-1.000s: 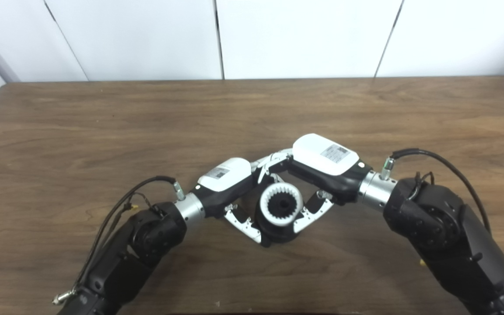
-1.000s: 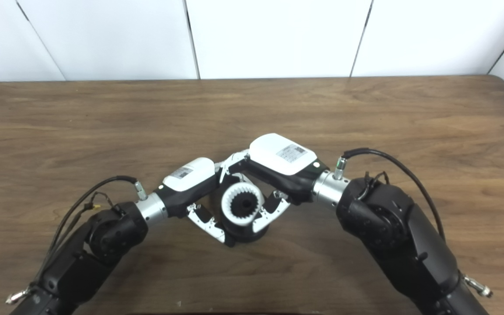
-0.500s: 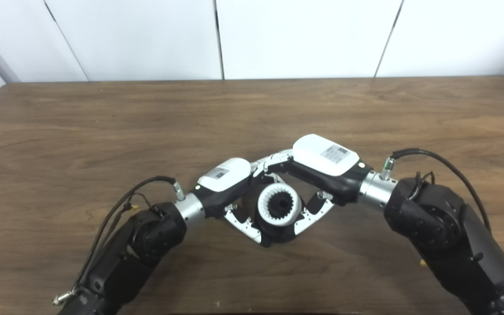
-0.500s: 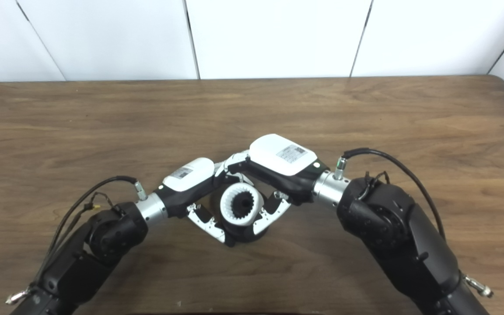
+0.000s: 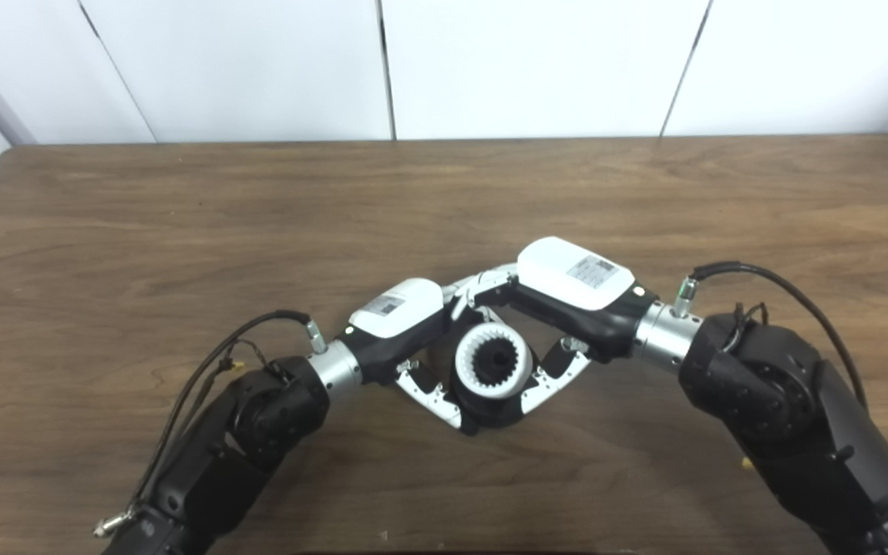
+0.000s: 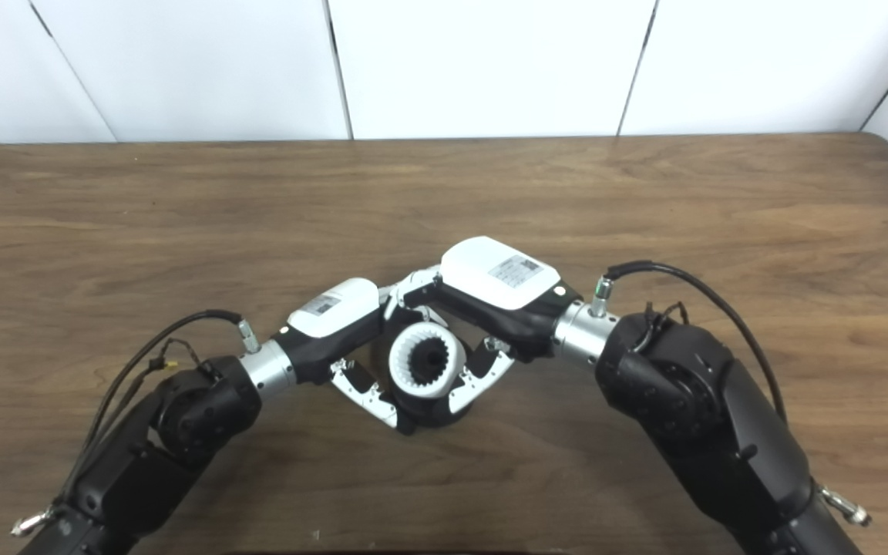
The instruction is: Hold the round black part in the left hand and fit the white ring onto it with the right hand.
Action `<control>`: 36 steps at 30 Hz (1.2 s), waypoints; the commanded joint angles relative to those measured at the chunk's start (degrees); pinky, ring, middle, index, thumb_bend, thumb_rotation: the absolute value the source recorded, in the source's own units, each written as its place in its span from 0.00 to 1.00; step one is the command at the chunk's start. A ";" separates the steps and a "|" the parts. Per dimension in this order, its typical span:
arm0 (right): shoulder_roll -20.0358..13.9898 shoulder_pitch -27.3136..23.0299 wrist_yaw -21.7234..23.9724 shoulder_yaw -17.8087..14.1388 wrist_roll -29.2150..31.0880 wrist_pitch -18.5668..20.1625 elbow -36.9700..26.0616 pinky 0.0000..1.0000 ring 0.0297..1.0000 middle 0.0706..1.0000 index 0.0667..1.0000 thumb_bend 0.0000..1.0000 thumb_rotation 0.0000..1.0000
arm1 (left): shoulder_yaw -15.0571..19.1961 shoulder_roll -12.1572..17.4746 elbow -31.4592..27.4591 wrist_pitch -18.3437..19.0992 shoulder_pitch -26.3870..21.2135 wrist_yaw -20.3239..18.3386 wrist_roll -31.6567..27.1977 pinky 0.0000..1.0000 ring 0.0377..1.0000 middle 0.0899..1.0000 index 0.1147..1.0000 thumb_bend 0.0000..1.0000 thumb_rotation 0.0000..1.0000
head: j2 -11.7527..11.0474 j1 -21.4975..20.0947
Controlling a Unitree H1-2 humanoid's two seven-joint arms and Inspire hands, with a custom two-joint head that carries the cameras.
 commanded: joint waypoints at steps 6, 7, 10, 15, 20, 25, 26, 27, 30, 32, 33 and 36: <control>-1.86 -0.93 -0.39 -1.49 -1.19 -0.36 0.78 0.65 0.73 0.75 0.45 0.51 0.14 | -1.85 0.87 1.20 2.10 0.76 -4.26 1.10 0.87 0.99 0.95 0.42 0.52 0.08 | -0.03 0.08; -2.03 -0.94 -0.20 -1.53 -1.15 -0.27 0.74 0.65 0.73 0.75 0.45 0.51 0.14 | -1.87 0.97 1.20 2.05 0.70 -4.32 1.10 0.87 0.99 0.95 0.42 0.52 0.08 | -0.04 0.03; -2.30 -1.03 0.76 -1.51 -1.11 0.67 0.43 0.65 0.73 0.76 0.45 0.51 0.14 | -1.81 1.12 1.24 1.99 0.64 -4.34 0.95 0.88 0.99 0.96 0.42 0.52 0.08 | -0.04 0.06; -2.44 -1.24 2.54 -1.60 -1.05 2.55 -0.50 0.66 0.74 0.77 0.46 0.52 0.15 | -1.76 1.17 1.10 2.08 0.66 -4.22 0.93 0.88 0.98 0.95 0.42 0.52 0.08 | 0.03 0.04; -2.36 -1.17 2.67 -1.84 -0.95 2.56 -0.81 0.66 0.74 0.77 0.46 0.52 0.15 | -1.77 1.17 0.94 2.27 0.74 -4.26 0.88 0.88 0.98 0.95 0.42 0.52 0.08 | 0.12 0.04; -2.13 -0.82 2.12 -2.00 -0.74 2.21 -0.80 0.65 0.73 0.77 0.46 0.52 0.15 | -1.87 1.20 1.23 1.93 0.76 -4.13 0.81 0.87 0.99 0.96 0.42 0.52 0.08 | 0.12 0.04; -2.07 -0.82 2.03 -1.98 -0.64 2.08 -0.83 0.65 0.73 0.77 0.56 0.66 0.19 | -1.90 1.22 1.20 2.00 0.75 -4.19 0.86 0.87 0.99 0.96 0.42 0.52 0.08 | 0.12 0.04; -2.03 -0.92 1.98 -1.93 -0.59 1.90 -0.87 0.65 0.74 0.78 0.63 0.74 0.23 | -1.90 1.19 1.22 2.00 0.75 -4.12 0.91 0.87 0.99 0.96 0.42 0.52 0.08 | 0.09 -0.02; -1.79 -1.52 2.69 -1.59 -0.97 2.25 -1.49 0.64 0.74 0.80 0.75 0.85 0.30 | -1.85 1.12 1.34 1.81 0.81 -3.89 0.88 0.87 0.98 0.95 0.42 0.52 0.08 | 0.09 -0.02; -1.55 -1.92 3.60 -1.45 -1.05 3.06 -2.09 0.65 0.77 0.84 0.85 0.92 0.35 | -1.81 1.06 1.35 1.72 0.90 -3.74 0.86 0.86 0.98 0.95 0.42 0.52 0.08 | 0.12 -0.21; -1.45 -2.13 4.18 -1.39 -1.14 3.58 -2.38 0.66 0.78 0.85 0.87 0.94 0.36 | -1.80 1.05 1.42 1.61 0.89 -3.69 0.87 0.86 0.98 0.95 0.42 0.52 0.08 | 0.12 -0.21; -1.19 -2.52 5.49 -1.42 -1.35 4.57 -2.89 0.66 0.80 0.89 0.93 0.98 0.39 | -1.74 0.93 1.28 1.74 0.99 -3.63 0.88 0.85 0.98 0.95 0.42 0.52 0.08 | 0.16 -0.12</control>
